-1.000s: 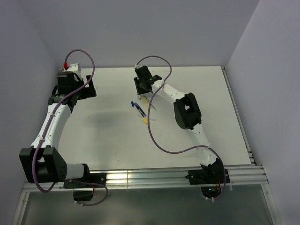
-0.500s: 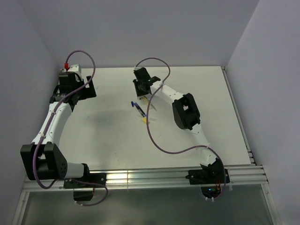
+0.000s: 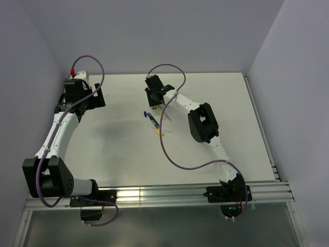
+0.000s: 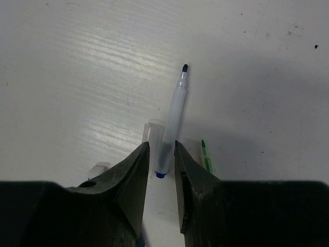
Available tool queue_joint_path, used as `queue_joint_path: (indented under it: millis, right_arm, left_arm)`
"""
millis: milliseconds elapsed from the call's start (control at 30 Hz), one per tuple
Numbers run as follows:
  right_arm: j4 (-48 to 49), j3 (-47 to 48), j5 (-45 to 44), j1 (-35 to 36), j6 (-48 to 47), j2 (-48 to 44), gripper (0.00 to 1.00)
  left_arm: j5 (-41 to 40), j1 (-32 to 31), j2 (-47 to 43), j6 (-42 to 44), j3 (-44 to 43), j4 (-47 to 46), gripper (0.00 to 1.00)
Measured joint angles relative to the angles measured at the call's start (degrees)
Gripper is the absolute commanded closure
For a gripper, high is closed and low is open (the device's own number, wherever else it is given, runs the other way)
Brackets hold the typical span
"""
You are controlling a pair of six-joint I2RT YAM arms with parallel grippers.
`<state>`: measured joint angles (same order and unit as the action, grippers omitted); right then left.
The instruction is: Insert the pens into the pen caps
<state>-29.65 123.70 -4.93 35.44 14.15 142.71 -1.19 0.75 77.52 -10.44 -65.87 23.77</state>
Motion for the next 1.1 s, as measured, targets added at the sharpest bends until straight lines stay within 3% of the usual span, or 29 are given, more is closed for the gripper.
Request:
queue_joint_path:
  millis: [533,767,1100]
  right_arm:
    - [2.97,-2.47,2.4,-0.5,0.39,-0.52,0.62]
    - [6.16,-8.02,2.99,-1.4,0.87,-3.08,0.58]
    - [6.97,-8.35,5.66,-2.62,1.46,-3.3,0.51]
  left_arm:
    - [0.04,0.0,0.0,0.0,0.0,0.0,0.01]
    - [0.13,0.0,0.0,0.0,0.0,-0.02,0.01]
    - [0.94,0.0,0.02,0.0,0.0,0.0,0.0]
